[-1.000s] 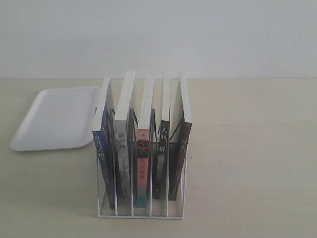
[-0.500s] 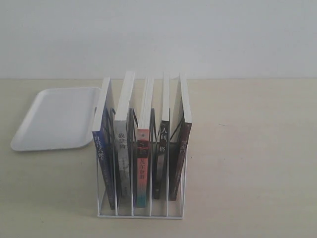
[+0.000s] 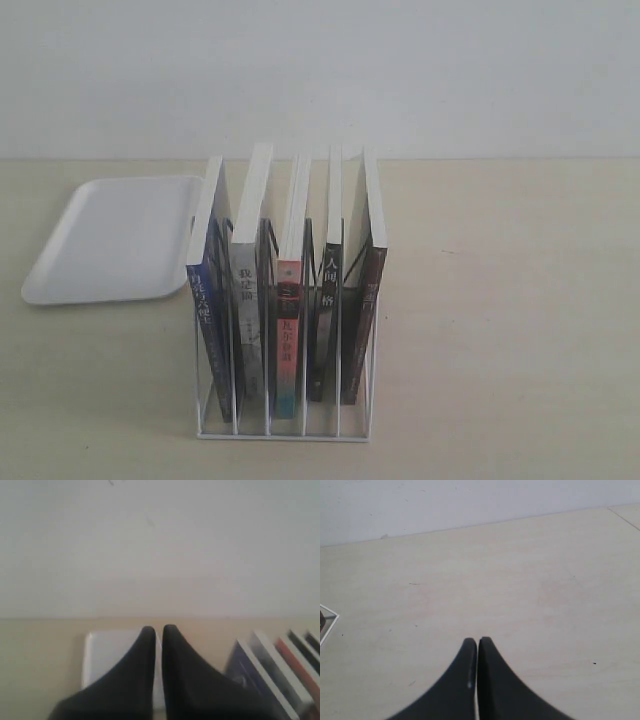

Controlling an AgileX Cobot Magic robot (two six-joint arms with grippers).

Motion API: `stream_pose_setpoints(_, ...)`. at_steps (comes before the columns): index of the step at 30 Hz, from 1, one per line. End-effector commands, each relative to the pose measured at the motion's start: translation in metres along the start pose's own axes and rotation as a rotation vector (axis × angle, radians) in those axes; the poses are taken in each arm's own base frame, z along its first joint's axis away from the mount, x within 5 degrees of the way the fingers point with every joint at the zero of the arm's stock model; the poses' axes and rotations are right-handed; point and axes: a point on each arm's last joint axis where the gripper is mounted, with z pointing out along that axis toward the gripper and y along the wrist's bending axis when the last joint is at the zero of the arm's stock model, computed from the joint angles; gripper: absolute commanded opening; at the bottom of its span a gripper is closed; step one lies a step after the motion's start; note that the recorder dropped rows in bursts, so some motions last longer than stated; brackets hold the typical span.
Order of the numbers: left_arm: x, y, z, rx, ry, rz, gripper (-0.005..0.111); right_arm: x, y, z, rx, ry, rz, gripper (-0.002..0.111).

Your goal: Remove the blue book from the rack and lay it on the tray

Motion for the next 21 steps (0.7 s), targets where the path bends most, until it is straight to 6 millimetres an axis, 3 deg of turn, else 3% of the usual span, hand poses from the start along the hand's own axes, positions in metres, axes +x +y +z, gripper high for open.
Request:
stream_pose_setpoints(1,0.001,-0.018,0.018,0.199,0.320,0.121,0.005,-0.002,0.000,0.000,-0.001,-0.022,-0.007,0.000)
stream_pose_setpoints(6,0.012,-0.024,0.042,0.294,0.417,0.103,0.005,-0.002,0.000,0.000,-0.001,-0.022,-0.007,0.000)
stream_pose_setpoints(13,0.061,-0.018,0.061,0.265,0.473,0.015,0.005,-0.002,0.000,0.000,-0.001,-0.022,-0.007,0.000)
stream_pose_setpoints(21,0.057,-0.029,0.058,0.357,0.450,0.048,0.005,-0.002,0.000,0.000,-0.001,-0.022,-0.007,0.000)
